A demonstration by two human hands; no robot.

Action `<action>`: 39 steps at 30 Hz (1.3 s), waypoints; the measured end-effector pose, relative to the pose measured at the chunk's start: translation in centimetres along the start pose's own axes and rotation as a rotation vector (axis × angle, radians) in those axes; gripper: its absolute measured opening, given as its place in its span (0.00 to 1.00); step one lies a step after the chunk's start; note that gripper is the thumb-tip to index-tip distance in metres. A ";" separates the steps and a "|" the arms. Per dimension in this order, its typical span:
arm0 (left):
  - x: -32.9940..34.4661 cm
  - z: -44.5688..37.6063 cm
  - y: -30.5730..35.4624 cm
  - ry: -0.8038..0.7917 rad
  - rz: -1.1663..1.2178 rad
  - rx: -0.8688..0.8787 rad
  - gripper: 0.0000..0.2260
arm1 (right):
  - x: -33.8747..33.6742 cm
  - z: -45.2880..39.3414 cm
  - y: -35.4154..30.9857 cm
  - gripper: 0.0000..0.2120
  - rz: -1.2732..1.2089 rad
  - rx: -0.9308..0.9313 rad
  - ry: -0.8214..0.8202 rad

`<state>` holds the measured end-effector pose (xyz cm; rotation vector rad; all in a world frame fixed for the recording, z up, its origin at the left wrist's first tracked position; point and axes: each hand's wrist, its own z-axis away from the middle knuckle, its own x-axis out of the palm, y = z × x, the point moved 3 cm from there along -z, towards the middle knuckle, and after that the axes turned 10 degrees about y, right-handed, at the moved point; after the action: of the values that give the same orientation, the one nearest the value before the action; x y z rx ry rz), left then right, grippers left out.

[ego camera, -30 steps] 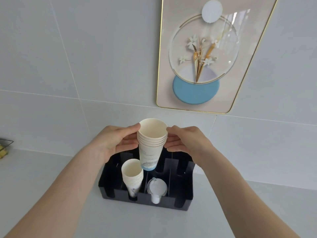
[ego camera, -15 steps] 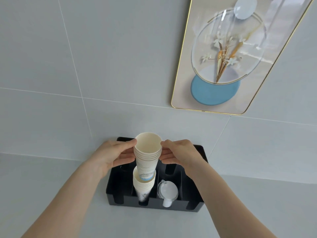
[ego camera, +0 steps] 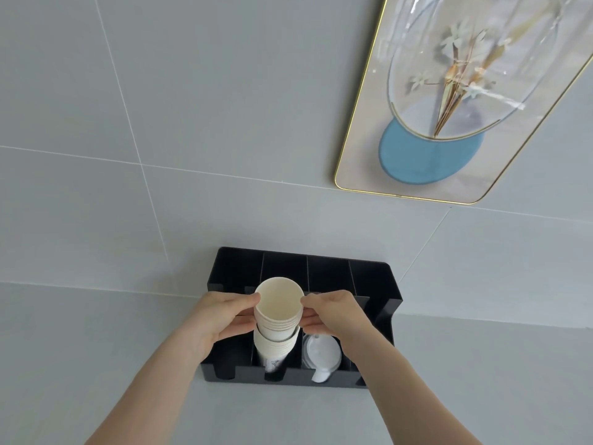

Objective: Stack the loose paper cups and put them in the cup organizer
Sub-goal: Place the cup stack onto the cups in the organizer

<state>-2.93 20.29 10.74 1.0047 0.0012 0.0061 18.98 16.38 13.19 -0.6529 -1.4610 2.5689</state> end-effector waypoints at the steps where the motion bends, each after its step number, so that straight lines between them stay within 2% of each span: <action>1: 0.0 -0.2 -0.3 0.000 -0.008 -0.004 0.07 | 0.2 -0.2 0.3 0.07 0.007 0.005 0.011; 12: 0.4 -1.3 -1.6 0.027 -0.093 0.030 0.03 | 0.8 -1.6 2.7 0.05 0.049 0.021 0.059; 31: 1.0 -0.6 -1.9 0.129 -0.185 0.059 0.02 | 0.9 -1.6 3.1 0.06 0.092 -0.002 0.109; 35: 1.2 -0.1 -1.8 0.172 -0.273 0.113 0.08 | 0.7 -1.8 3.2 0.09 0.143 -0.034 0.072; 39: 1.4 1.4 -1.4 0.258 -0.562 0.264 0.17 | -0.9 -1.4 3.5 0.22 0.264 -0.183 0.092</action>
<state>-1.48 18.39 10.25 1.2333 0.5318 -0.3866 20.74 15.37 9.90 -1.0391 -1.6955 2.5653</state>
